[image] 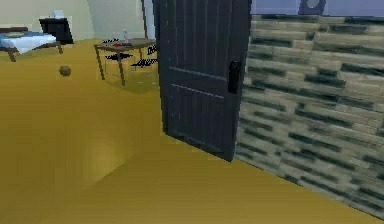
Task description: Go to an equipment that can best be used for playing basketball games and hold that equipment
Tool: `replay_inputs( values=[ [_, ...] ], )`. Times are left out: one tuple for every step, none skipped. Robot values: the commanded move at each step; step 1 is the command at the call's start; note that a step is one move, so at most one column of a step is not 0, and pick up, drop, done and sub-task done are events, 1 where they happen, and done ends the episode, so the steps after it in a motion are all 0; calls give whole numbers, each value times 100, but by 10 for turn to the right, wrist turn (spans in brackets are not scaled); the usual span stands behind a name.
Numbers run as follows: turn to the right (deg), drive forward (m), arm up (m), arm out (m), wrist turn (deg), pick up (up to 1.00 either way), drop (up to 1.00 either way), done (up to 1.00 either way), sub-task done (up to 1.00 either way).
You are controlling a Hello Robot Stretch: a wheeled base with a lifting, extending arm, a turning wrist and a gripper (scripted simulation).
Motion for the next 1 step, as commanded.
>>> replay_inputs(
  values=[
    [0, 60, 0, 0, 0, 0, 0, 0, 0]
  ],
)
